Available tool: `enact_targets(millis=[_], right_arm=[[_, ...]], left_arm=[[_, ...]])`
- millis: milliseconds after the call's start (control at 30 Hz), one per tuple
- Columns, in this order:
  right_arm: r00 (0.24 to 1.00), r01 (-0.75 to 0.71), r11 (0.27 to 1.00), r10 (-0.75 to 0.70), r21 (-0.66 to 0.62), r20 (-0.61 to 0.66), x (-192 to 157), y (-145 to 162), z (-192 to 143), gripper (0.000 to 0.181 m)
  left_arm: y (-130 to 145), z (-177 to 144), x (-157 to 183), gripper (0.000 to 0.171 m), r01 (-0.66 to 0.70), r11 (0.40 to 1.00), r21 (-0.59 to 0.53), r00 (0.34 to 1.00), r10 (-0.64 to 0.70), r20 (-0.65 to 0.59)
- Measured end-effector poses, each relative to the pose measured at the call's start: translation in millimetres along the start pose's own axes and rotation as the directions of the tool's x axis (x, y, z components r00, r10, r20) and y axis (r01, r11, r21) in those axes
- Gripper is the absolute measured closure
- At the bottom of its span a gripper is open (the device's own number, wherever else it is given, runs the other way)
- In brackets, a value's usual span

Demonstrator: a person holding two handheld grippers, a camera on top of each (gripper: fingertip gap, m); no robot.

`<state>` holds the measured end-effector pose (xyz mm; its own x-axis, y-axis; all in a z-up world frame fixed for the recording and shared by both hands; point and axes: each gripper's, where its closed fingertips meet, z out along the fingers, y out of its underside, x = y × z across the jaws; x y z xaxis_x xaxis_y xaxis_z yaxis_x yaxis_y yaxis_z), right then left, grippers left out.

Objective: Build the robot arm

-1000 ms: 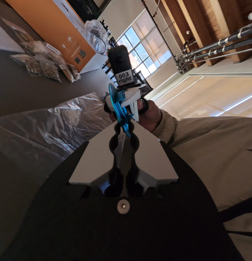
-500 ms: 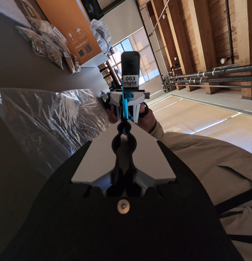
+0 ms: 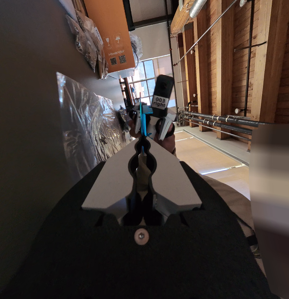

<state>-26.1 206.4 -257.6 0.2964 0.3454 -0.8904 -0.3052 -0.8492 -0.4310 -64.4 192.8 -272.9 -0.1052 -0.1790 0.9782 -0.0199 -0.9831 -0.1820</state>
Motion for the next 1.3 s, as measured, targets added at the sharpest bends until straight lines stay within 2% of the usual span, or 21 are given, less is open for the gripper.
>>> enact_targets(millis=[100, 133, 167, 200, 233, 267, 300, 367, 433, 467, 500, 600, 733, 1133, 1300], right_arm=[[0.971, 0.212, 0.977, -0.209, 0.011, -0.114, -0.2, -13.7, -14.8, 0.145], [0.934, 0.325, 0.946, -0.324, -0.018, -0.153, -1.7, -15.8, -17.2, 0.145], [0.865, 0.461, 0.885, -0.465, -0.069, -0.187, -3.3, -15.8, -18.0, 0.143], [0.763, 0.609, 0.782, -0.623, -0.133, -0.17, -9.5, -10.4, -15.3, 0.142], [0.629, 0.742, 0.64, -0.767, -0.198, -0.123, -14.6, -0.1, -10.6, 0.135], [0.481, 0.826, 0.502, -0.865, -0.256, -0.144, -10.2, 4.3, -7.4, 0.116], [0.342, 0.873, 0.368, -0.93, -0.32, -0.138, -6.5, 13.8, -3.9, 0.106], [0.101, 0.899, 0.145, -0.987, -0.414, -0.125, 0.0, 29.4, 2.7, 0.103], [-0.11, 0.885, -0.046, -0.988, -0.462, -0.111, 2.2, 40.1, 9.4, 0.105], [-0.194, 0.872, -0.121, -0.975, -0.474, -0.108, 2.4, 43.3, 12.8, 0.108], [-0.24, 0.853, -0.167, -0.967, -0.494, -0.089, 5.4, 48.0, 16.7, 0.108], [-0.25, 0.804, -0.171, -0.966, -0.57, -0.064, 21.9, 50.5, 25.6, 0.096], [-0.275, 0.771, -0.185, -0.96, -0.609, -0.056, 27.6, 46.4, 24.7, 0.1], [-0.255, 0.768, -0.167, -0.965, -0.619, -0.057, 34.1, 48.6, 23.5, 0.099], [-0.252, 0.799, -0.151, -0.963, -0.582, -0.096, 21.2, 43.1, 20.8, 0.099]], left_arm=[[-1.6, -2.5, -4.1, 0.171, 0.031, 0.999, 0.008, 0.999, -0.031, 0.012], [-1.6, -2.6, -4.7, 0.171, 0.038, 0.999, 0.009, 0.999, -0.038, 0.013], [-1.3, -2.6, -5.7, 0.171, 0.046, 0.999, 0.009, 0.999, -0.046, 0.014], [-0.6, -2.3, -6.6, 0.171, 0.055, 0.998, 0.005, 0.998, -0.055, 0.015], [-0.4, -2.3, -6.9, 0.171, 0.064, 0.998, 0.005, 0.998, -0.064, 0.013], [-0.6, -2.4, -7.2, 0.171, 0.071, 0.997, 0.007, 0.997, -0.071, 0.01], [-0.9, -2.7, -7.7, 0.171, 0.076, 0.997, 0.008, 0.997, -0.076, 0.01], [-1.9, -3.4, -8.8, 0.171, 0.085, 0.996, 0.012, 0.996, -0.086, 0.011], [-2.4, -3.9, -9.6, 0.171, 0.093, 0.996, 0.016, 0.996, -0.093, 0.01], [-2.2, -3.9, -10.3, 0.171, 0.094, 0.995, 0.016, 0.995, -0.094, 0.014], [-1.4, -3.6, -10.5, 0.171, 0.092, 0.996, 0.011, 0.996, -0.092, 0.017], [2.0, -1.8, -10.7, 0.171, 0.078, 0.997, -0.004, 0.997, -0.077, 0.028], [3.8, -1.2, -10.6, 0.171, 0.073, 0.997, -0.012, 0.997, -0.072, 0.031], [4.7, -0.5, -11.4, 0.171, 0.066, 0.998, -0.017, 0.997, -0.066, 0.041], [2.8, -1.5, -12.8, 0.171, 0.071, 0.997, -0.006, 0.996, -0.071, 0.048]])
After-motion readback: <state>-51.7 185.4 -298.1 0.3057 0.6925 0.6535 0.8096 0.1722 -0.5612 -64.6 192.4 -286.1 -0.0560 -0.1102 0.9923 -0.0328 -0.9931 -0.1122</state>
